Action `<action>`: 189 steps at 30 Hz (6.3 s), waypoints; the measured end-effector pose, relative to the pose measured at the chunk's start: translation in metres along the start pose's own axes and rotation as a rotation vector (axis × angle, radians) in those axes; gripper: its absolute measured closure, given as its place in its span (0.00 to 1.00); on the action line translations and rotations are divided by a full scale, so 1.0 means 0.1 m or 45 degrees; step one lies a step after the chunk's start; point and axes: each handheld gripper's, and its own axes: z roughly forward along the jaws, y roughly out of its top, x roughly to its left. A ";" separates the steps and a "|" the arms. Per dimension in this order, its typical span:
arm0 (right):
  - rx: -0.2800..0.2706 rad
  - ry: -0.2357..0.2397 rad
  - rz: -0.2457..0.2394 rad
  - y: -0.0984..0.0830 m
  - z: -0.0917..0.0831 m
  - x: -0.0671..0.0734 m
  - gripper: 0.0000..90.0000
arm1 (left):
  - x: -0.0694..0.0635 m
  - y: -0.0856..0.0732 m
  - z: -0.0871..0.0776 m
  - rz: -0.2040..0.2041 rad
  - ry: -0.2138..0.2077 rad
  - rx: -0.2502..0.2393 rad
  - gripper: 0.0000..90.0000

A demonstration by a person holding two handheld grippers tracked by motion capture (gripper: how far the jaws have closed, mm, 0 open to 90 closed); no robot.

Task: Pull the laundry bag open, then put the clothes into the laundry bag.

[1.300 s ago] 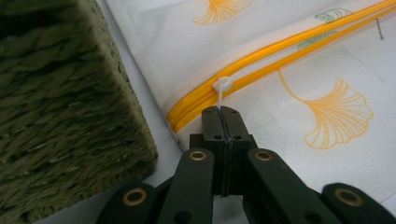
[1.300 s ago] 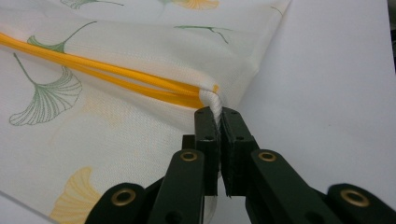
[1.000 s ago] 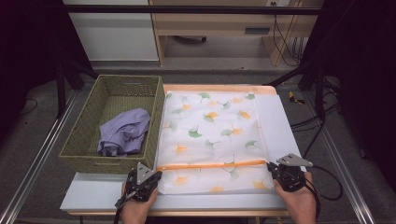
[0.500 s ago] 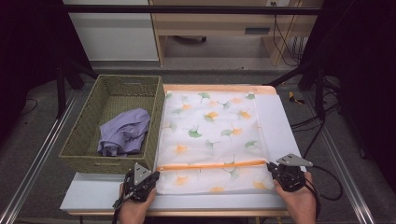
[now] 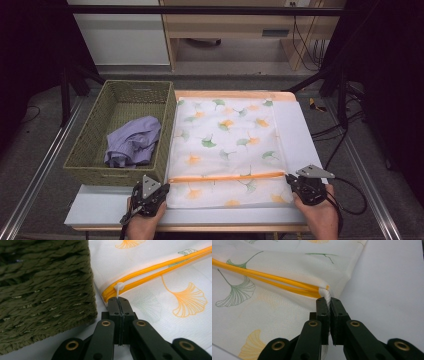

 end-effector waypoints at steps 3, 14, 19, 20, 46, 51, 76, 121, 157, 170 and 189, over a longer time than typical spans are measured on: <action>0.003 -0.008 -0.006 0.00 0.01 0.00 0.97 | 0.00 0.00 0.00 -0.002 0.007 -0.001 1.00; 0.005 -0.007 -0.004 -0.01 0.01 0.00 0.97 | 0.02 -0.01 -0.01 -0.016 0.013 -0.010 1.00; 0.008 -0.004 -0.006 -0.01 0.01 -0.01 0.97 | 0.01 -0.02 -0.01 -0.008 -0.002 -0.009 1.00; 0.008 -0.004 -0.006 -0.01 0.01 -0.01 0.97 | 0.01 -0.02 -0.01 -0.011 -0.001 -0.010 1.00; 0.026 0.027 0.020 -0.08 0.07 -0.04 0.96 | 0.03 -0.02 0.01 -0.079 -0.032 -0.031 1.00; 0.036 0.032 0.021 -0.10 0.09 -0.04 0.95 | 0.03 -0.02 0.01 -0.084 -0.034 -0.035 1.00; -0.063 -0.006 0.006 -0.09 0.03 -0.03 0.51 | -0.06 0.00 -0.15 -0.096 -0.071 -0.153 0.83; -0.050 0.209 -0.514 0.73 0.32 0.66 0.26 | -0.54 0.43 0.01 0.104 -0.244 -0.185 0.11; 0.097 0.467 -0.697 0.63 0.92 1.12 0.56 | -0.40 0.39 -0.04 0.131 -0.266 -0.176 0.14; 0.101 0.530 -0.691 0.63 0.94 1.13 0.84 | -0.39 0.39 -0.05 0.130 -0.268 -0.178 0.14; 0.148 0.603 -0.580 0.68 0.97 1.06 1.00 | -0.41 0.38 -0.03 0.125 -0.277 -0.168 0.14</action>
